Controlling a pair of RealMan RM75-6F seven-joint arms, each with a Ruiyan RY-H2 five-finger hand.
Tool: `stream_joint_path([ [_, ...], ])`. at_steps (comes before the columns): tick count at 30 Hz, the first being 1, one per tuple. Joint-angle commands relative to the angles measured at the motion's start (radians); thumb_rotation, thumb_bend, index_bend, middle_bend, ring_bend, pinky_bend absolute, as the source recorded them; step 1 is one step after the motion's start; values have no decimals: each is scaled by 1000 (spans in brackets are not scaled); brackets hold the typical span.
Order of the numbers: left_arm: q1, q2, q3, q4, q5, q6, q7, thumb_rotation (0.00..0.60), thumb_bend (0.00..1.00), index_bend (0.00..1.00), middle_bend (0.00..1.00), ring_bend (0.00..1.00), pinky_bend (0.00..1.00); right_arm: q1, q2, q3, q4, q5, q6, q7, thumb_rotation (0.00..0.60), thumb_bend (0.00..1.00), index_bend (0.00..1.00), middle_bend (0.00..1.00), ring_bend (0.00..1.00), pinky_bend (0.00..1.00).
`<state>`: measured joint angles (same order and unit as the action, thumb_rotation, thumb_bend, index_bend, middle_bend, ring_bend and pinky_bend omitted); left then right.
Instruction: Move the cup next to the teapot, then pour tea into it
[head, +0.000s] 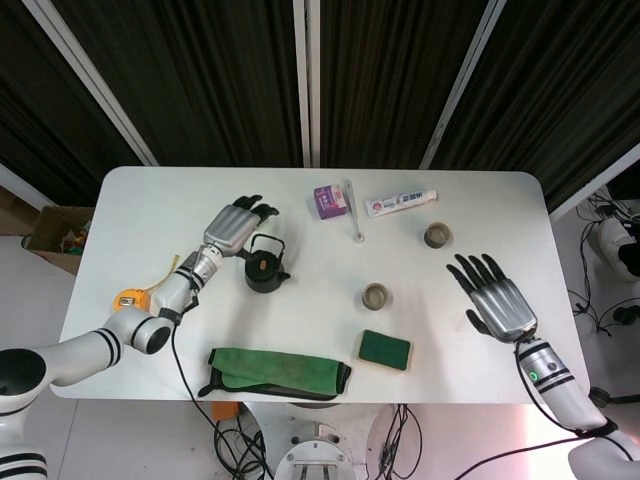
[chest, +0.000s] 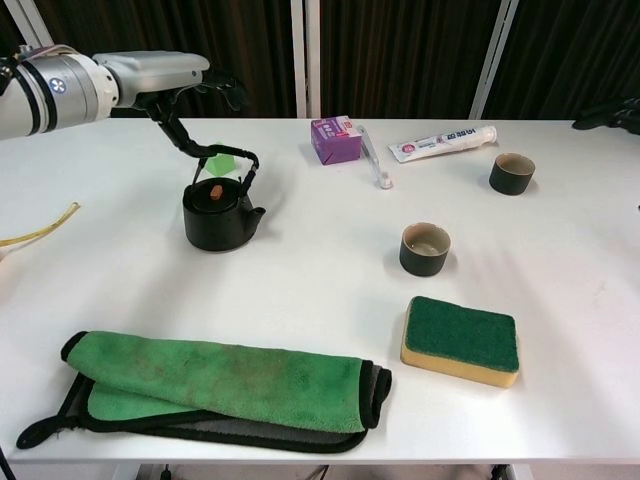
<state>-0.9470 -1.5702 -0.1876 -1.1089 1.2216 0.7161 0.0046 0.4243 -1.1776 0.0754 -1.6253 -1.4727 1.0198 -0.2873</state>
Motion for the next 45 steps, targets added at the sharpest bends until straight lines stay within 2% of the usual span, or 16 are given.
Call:
stream_joint_path([
  [1,3,3,-1,-1,-1,6,0,567,199,192,194,74,128,98,-69,36,6,105,-127,-93,600,193,0,0,0,0],
  [7,7,0,-7,10,1,20,-8,566,194,192,195,74,127,180,-190,75,97,233,-234,-56,600,184,0,0,0,0],
  [18,4,-1,-6,31,6,10,-26,568,194,192,196,74,128,265,-390,72,267,279,-270,-52,600,182,0,0,0,0],
  [32,6,10,-2,34,3,1,-20,571,195,193,195,74,127,315,-479,56,359,281,-275,-50,600,187,4,0,0,0],
  [45,10,15,-1,28,5,5,-23,573,195,193,195,74,127,320,-511,41,398,272,-248,-26,600,223,262,0,0,0],
])
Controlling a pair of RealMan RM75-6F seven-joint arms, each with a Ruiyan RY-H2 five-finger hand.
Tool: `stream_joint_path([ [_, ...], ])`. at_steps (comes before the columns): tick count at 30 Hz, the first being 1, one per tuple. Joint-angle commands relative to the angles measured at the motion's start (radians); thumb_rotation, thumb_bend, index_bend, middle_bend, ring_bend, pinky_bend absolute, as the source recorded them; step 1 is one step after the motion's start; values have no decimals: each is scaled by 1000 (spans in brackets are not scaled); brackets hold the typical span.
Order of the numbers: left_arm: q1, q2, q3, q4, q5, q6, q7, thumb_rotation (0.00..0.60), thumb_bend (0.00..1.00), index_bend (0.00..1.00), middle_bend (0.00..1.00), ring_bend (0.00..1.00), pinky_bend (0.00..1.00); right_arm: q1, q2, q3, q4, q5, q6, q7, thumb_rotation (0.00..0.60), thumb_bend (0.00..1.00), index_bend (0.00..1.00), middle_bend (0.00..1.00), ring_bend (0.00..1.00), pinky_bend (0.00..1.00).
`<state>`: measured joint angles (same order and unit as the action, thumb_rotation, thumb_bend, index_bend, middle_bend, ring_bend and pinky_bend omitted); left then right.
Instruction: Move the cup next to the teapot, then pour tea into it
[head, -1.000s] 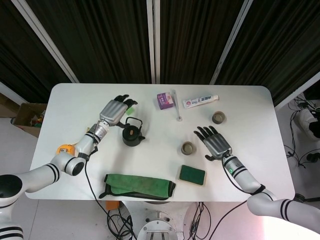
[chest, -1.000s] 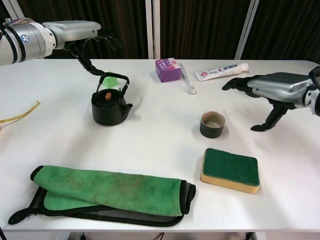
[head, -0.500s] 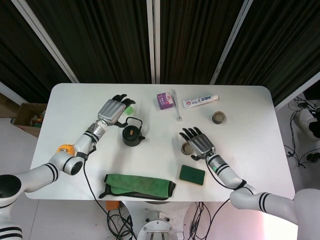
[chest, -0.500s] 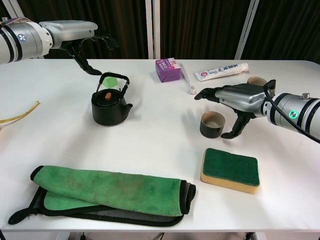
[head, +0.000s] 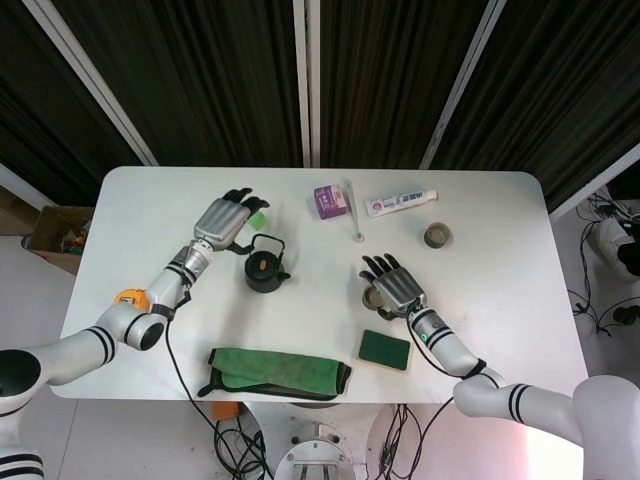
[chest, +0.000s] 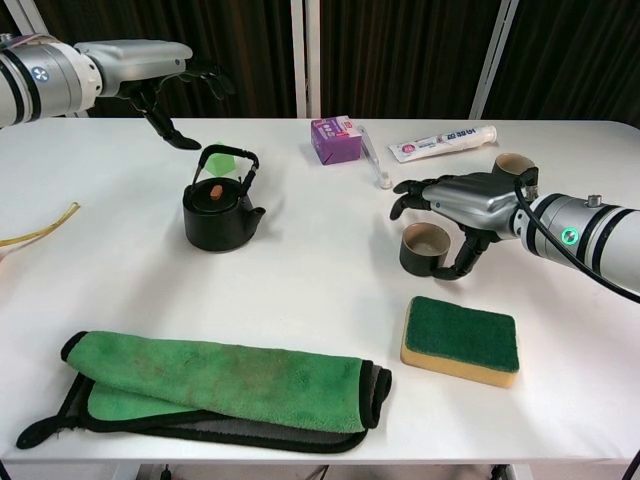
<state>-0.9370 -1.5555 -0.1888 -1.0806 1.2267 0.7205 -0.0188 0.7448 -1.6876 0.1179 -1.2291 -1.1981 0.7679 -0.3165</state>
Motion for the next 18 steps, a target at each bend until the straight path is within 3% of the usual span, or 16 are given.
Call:
stream_joint_path([
  [1,1,0,0,0,-1,1,0,573,195,193,195,74,127,-1,-1,-2,2,-3,6,4,600,226,271,0,0,0],
  [9,4,-3,3,0,0,1,-1,575,195,193,196,74,128,-2,-8,-3,6,14,20,-12,600,228,294,0,0,0],
  [18,6,-2,4,5,3,0,-8,572,195,193,195,74,128,-10,-29,-1,19,8,63,-18,600,238,442,0,0,0],
])
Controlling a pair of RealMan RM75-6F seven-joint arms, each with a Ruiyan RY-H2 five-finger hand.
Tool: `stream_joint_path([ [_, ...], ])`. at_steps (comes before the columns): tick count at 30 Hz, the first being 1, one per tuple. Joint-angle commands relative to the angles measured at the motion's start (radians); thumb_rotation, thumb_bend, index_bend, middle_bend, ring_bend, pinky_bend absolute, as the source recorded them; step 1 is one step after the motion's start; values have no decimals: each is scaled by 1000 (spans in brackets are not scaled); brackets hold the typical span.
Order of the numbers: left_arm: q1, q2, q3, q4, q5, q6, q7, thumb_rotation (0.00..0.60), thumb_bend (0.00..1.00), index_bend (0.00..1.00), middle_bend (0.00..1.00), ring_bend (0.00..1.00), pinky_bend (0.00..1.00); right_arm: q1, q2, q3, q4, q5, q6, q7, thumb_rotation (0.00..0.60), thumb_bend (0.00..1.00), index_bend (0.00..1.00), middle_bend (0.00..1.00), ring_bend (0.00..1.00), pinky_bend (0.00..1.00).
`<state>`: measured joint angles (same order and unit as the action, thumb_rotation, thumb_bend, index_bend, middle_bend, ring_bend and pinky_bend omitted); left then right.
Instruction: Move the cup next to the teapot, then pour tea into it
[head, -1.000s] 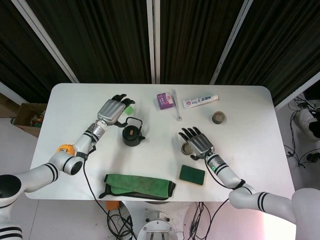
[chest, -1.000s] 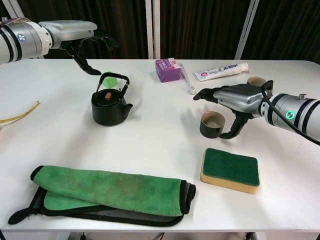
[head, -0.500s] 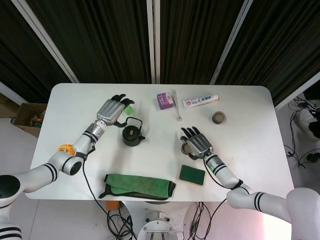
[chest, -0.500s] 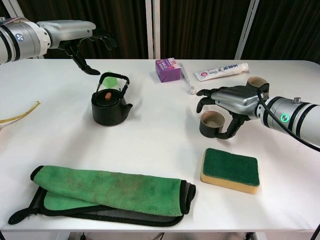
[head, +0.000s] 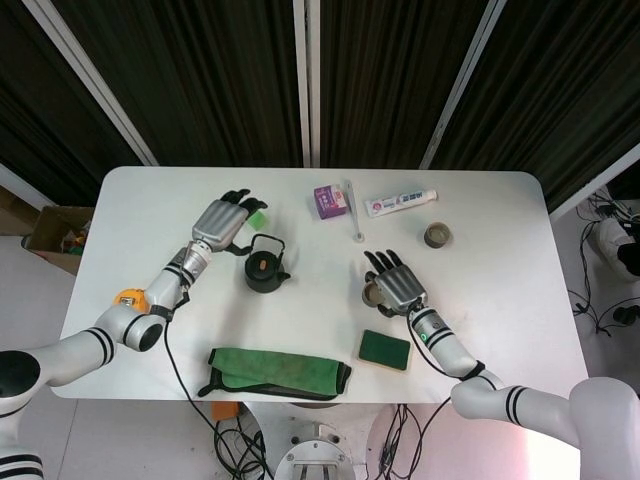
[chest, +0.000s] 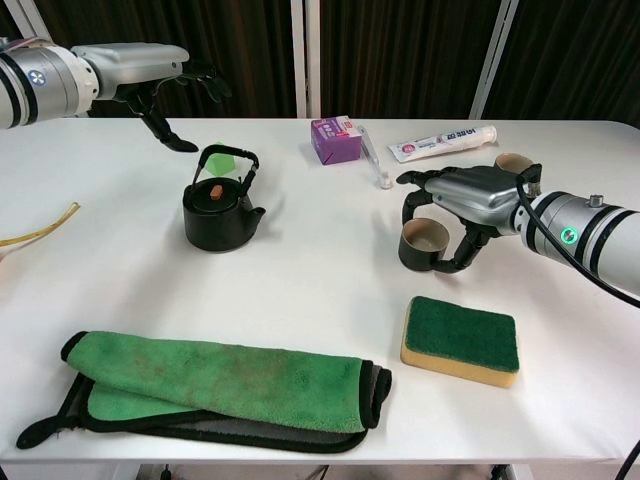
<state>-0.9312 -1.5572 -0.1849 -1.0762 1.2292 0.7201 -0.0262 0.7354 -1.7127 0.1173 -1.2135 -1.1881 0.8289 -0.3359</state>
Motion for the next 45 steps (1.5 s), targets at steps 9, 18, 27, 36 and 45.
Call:
stream_joint_path([
  [9,3,3,-4,0,0,3,-11,570,195,193,196,74,128,37,-44,21,38,-31,-8,21,600,256,485,0,0,0],
  [18,7,21,-34,-6,-34,-13,-65,599,202,196,196,74,128,117,-122,56,127,-53,-49,26,600,273,486,0,0,0],
  [27,15,52,-42,-18,-29,-16,-108,600,200,200,195,74,127,165,-184,73,234,-54,-98,85,600,270,487,0,0,0],
  [36,18,67,-42,-26,-18,-15,-133,600,197,200,196,74,128,180,-205,64,278,-85,-103,138,600,238,355,0,0,0],
  [45,20,64,-38,-28,-13,-9,-136,600,197,200,196,74,128,170,-176,55,249,-87,-96,131,600,207,2,0,0,0],
])
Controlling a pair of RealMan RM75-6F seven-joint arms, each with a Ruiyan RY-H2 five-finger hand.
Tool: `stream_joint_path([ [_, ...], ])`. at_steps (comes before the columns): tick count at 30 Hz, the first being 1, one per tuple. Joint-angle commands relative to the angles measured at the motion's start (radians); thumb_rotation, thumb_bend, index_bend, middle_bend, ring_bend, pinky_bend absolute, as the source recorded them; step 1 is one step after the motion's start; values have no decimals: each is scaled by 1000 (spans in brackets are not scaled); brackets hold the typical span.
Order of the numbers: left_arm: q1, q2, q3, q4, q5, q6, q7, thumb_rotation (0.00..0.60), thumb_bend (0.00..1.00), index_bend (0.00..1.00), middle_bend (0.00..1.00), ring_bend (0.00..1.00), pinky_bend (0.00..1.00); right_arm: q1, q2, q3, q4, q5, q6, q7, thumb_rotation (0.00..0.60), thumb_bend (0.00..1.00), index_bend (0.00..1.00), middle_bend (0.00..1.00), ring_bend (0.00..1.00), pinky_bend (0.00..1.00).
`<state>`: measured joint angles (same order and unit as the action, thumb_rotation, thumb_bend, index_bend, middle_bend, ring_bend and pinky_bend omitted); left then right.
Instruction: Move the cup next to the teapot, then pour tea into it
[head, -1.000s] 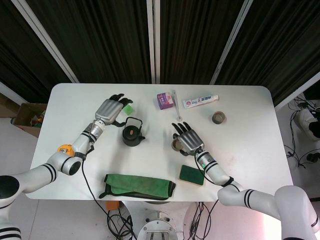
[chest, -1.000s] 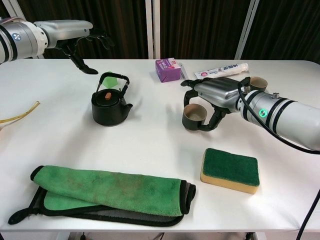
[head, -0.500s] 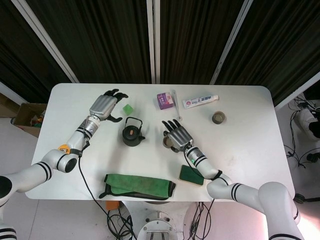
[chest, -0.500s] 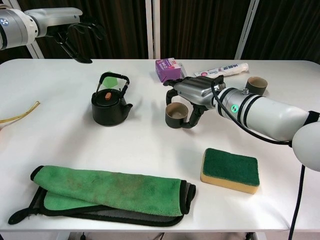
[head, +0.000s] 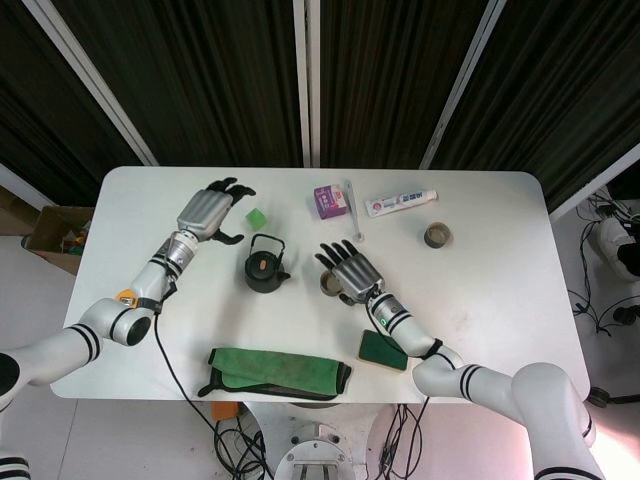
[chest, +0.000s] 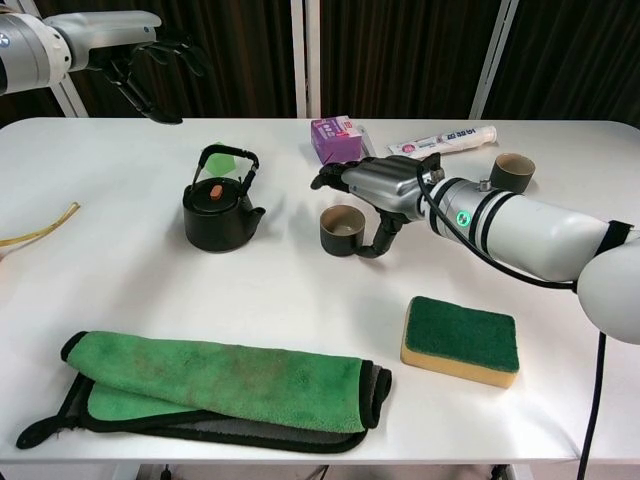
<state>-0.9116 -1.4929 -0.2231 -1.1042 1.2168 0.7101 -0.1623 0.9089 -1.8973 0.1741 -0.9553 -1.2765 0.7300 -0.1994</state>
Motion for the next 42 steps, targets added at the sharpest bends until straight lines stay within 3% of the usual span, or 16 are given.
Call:
stream_joint_path([
  [1,1,0,0,0,0,1,0,600,196,200,195,74,128,-5,14,-2,-16,2,6,-7,600,204,0,0,0,0],
  [7,2,9,3,-11,4,3,5,600,197,200,196,74,128,-57,142,-21,-148,15,57,-82,600,195,0,0,0,0],
  [12,-7,13,12,-24,18,-3,18,600,197,199,196,74,128,-154,364,-31,-389,59,160,-162,600,195,0,0,0,0],
  [19,-45,-5,24,-10,23,-58,51,597,197,196,196,73,128,-258,632,-24,-607,26,314,-146,600,196,0,0,0,0],
  [23,-72,-13,24,-8,21,-107,43,483,195,194,196,74,128,-319,743,-14,-705,-15,416,-107,600,198,0,0,0,0],
  [28,-99,-30,16,9,10,-135,45,458,196,194,196,74,128,-402,826,-31,-801,-74,508,8,600,198,0,0,0,0],
  [33,-134,-41,24,55,-19,-214,60,449,196,193,197,74,128,-482,852,-68,-824,-180,615,105,600,198,0,0,0,0],
  [38,-155,-46,39,82,-46,-284,71,343,196,200,251,74,127,-523,854,-77,-808,-219,670,147,600,201,0,0,0,0],
  [42,-164,-50,50,94,-62,-307,84,321,196,206,284,74,128,-544,854,-72,-787,-219,689,174,600,203,0,0,0,0],
])
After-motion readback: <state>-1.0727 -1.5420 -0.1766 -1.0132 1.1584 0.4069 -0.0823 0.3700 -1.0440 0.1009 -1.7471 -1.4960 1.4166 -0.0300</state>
